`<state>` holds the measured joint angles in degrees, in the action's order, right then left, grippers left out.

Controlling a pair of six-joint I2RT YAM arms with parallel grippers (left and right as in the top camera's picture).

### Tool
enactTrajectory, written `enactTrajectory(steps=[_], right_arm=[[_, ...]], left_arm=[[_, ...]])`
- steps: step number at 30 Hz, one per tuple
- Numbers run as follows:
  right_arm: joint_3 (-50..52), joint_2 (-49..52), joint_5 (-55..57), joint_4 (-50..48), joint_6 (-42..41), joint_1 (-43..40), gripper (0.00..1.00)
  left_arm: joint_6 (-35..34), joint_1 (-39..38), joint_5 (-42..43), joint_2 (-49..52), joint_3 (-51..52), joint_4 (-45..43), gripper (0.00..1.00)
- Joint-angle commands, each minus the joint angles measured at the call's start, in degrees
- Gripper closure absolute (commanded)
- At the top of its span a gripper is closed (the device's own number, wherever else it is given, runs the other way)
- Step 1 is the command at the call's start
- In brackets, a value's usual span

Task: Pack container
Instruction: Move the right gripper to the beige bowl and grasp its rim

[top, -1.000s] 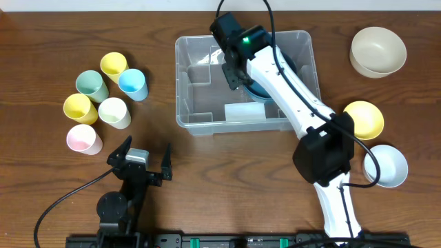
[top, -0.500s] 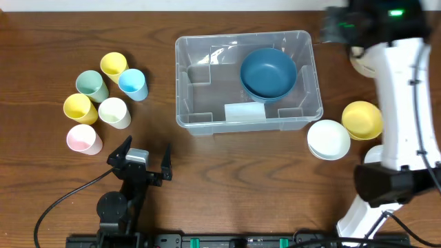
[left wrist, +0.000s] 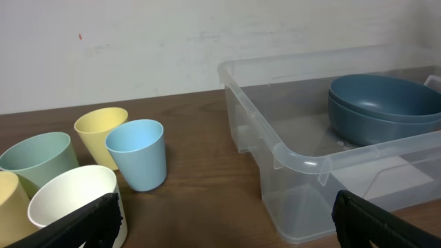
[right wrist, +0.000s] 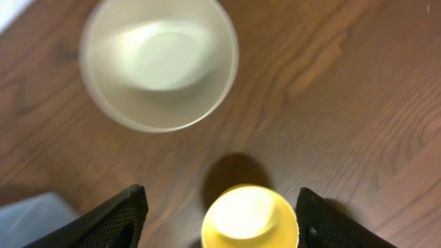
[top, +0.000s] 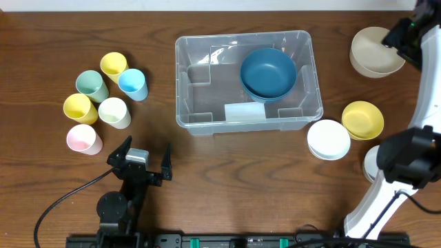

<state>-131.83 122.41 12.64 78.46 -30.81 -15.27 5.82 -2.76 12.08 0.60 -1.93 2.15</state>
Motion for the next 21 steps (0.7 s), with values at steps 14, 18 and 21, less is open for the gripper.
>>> enactTrajectory(steps=[14,18,21], right_arm=[[0.33,15.54,-8.59,-6.51,-1.86,-8.04,0.37],[0.33,17.77,-8.66,-8.09,-1.68,-7.93,0.41],[0.33,19.06,-8.96,-9.77,-1.25,-7.91,0.44]], left_arm=[[-0.31,0.24,0.79,-0.31,1.66,0.74,0.02],[-0.31,0.24,0.79,-0.31,1.66,0.74,0.02],[-0.31,0.24,0.79,-0.31,1.66,0.74,0.02]])
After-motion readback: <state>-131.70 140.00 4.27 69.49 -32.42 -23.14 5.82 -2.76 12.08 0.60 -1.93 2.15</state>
